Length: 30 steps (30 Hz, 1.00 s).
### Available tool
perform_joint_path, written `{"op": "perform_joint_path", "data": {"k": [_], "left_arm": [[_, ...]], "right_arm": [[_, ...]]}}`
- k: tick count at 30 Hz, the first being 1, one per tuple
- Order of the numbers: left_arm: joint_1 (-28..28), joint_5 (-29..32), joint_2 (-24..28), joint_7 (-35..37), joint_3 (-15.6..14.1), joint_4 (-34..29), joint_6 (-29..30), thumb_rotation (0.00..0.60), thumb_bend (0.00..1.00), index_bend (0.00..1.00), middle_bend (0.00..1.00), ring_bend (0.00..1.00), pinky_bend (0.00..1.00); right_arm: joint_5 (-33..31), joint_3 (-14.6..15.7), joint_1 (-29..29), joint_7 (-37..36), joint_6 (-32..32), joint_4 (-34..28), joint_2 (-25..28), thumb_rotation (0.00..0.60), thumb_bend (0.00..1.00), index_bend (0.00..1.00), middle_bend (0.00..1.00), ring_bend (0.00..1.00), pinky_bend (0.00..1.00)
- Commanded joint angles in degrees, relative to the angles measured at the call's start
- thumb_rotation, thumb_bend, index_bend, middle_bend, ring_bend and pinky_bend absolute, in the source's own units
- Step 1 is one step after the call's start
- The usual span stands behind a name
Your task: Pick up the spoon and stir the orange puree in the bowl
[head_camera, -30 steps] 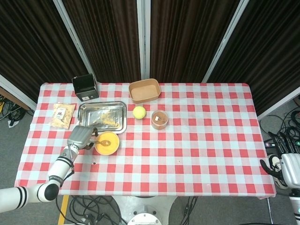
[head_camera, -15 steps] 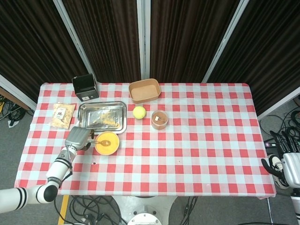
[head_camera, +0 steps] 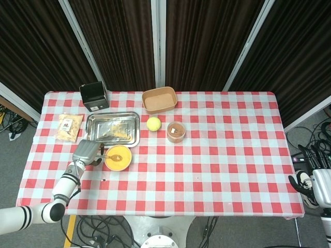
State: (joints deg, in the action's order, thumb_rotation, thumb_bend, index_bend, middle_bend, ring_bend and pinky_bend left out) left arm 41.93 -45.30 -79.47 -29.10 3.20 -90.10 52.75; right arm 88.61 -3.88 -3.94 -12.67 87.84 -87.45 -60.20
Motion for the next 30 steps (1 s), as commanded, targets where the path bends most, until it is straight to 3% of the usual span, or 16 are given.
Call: {"op": "perform_joint_path", "data": {"k": [1, 22, 30], "left_arm": [[0.1, 0.0, 0.0, 0.1, 0.0, 0.2, -0.2, 0.600, 0.35, 0.57, 0.94, 0.89, 0.96], [0.0, -2.1, 0.7, 0.7, -0.4, -0.3, 1.1, 0.600, 0.38, 0.62, 0.95, 0.89, 0.96], [1.0, -6.2, 1.6, -7.3, -1.3, -2.5, 6.5, 0.600, 0.38, 0.64, 0.95, 0.89, 0.96]], "right_arm": [[0.0, 0.0, 0.0, 0.0, -0.1, 0.0, 0.0, 0.600, 0.24, 0.00, 0.13, 0.00, 0.08], [0.0, 0.0, 0.3, -0.2, 0.1, 0.1, -0.1, 0.600, 0.24, 0.00, 0.13, 0.00, 0.08], [0.3, 0.0, 0.3, -0.3, 0.5, 0.2, -0.1, 0.600, 0.24, 0.00, 0.13, 0.00, 0.08]]}}
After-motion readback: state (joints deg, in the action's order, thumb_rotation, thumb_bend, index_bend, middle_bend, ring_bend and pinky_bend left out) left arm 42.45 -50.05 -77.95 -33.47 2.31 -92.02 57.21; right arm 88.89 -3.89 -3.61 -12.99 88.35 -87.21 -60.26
